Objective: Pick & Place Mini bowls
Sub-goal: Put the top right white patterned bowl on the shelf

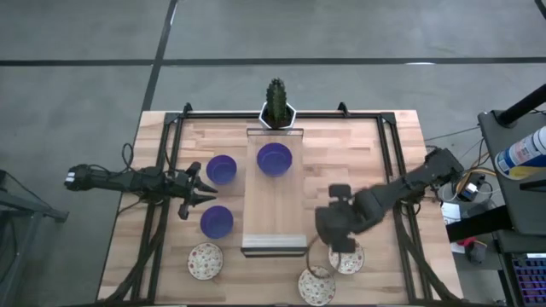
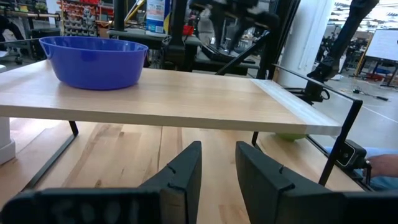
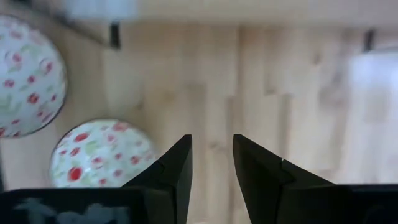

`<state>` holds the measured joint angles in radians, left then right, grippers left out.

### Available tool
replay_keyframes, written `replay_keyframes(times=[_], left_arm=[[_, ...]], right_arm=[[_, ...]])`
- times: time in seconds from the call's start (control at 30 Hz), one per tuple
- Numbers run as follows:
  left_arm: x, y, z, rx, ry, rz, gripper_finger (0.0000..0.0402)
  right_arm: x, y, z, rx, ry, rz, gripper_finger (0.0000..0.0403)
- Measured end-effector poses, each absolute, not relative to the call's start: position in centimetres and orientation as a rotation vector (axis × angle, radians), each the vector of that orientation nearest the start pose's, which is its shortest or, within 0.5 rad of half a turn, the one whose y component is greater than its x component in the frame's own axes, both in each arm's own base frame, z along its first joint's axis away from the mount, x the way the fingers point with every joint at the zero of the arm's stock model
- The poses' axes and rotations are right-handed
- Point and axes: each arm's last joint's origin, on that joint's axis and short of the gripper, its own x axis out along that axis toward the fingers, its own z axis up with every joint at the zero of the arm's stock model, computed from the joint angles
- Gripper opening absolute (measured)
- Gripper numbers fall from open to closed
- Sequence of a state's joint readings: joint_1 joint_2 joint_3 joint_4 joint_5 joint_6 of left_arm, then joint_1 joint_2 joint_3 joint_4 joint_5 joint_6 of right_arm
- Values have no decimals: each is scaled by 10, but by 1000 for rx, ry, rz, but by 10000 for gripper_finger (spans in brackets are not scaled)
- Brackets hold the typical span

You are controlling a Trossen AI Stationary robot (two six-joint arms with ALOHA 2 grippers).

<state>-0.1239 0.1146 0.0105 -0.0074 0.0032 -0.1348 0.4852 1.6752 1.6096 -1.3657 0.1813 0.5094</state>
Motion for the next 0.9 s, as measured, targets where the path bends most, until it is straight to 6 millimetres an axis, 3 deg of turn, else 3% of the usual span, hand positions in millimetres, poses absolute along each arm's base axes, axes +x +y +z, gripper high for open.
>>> replay_keyframes(times=[0.5,0.9], left_arm=[[103,-13,157,-128,120,-119,103],[103,-13,157,-127,120,-119,103]], right_arm=[[252,237,275,173,1387,-64,89],[248,277,229,151,1436,-127,74]])
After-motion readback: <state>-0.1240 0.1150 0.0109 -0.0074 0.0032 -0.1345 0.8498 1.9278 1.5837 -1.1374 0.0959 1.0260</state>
